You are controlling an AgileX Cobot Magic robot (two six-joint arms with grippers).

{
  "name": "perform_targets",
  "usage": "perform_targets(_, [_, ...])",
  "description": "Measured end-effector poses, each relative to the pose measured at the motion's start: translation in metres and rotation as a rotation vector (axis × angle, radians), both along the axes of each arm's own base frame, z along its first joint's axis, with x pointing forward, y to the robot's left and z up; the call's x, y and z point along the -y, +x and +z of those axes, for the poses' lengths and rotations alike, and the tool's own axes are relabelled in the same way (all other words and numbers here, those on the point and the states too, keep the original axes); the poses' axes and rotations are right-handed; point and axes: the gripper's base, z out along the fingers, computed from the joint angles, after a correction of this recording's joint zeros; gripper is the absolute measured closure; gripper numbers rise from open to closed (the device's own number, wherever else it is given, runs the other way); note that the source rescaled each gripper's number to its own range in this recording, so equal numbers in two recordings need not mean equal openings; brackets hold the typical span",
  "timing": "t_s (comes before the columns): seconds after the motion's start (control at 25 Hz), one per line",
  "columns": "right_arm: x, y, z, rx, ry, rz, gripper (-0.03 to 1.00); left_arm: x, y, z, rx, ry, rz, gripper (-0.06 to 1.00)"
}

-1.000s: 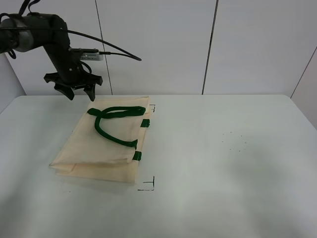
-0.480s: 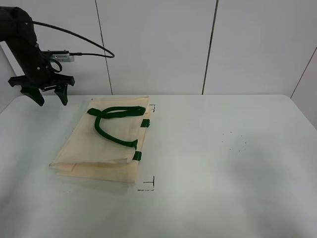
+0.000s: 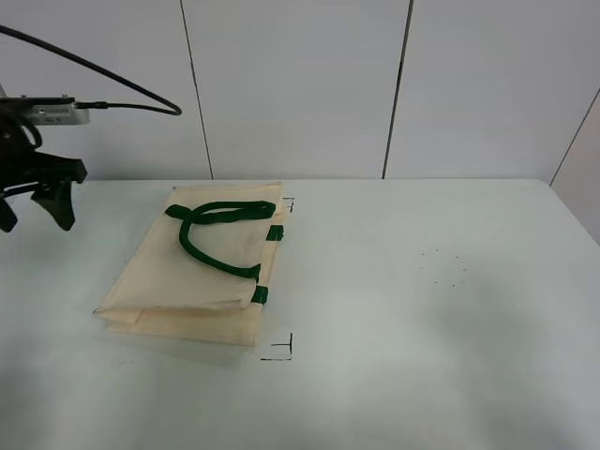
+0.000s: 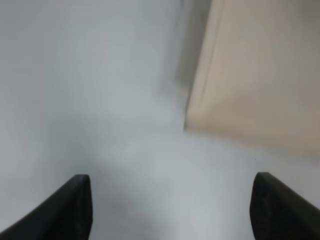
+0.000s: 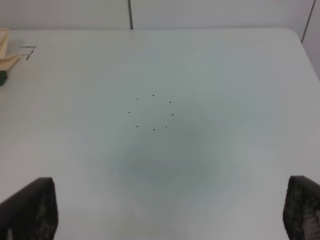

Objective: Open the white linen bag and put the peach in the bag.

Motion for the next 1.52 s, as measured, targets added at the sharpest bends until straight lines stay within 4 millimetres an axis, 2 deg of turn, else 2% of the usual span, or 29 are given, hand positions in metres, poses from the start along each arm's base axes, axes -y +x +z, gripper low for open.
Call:
perform_targets(0.16, [0.000,0.000,0.000,0.000,0.000,0.000,-0.03,0.000,-0.061,0.001,-0.002,0.000,0.000,-0.06])
perform_targets(0.36, [0.000,0.000,0.000,0.000,0.000,0.000,-0.03,0.000,-0.138,-0.015,0.002,0.000,-0.001,-0.06])
perform_targets(0.48, [0.000,0.000,0.000,0.000,0.000,0.000,-0.03,0.000,-0.175,-0.027,0.072,0.000,-0.005,-0.06])
perform_targets(0.64, [0.000,0.000,0.000,0.000,0.000,0.000,-0.03,0.000,-0.213,-0.037,0.241,0.000,-0.011,-0.06])
perform_targets(0.88, [0.000,0.000,0.000,0.000,0.001,-0.001,-0.03,0.000,-0.252,-0.031,0.506,0.012,-0.043,-0.06])
perform_targets(1.04, [0.000,0.000,0.000,0.000,0.001,-0.001,-0.03,0.000,-0.269,-0.026,0.636,0.017,-0.051,-0.06])
perform_targets(1.52, [0.000,0.000,0.000,0.000,0.001,-0.001,-0.03,0.001,-0.297,-0.026,0.825,0.015,-0.055,-0.06])
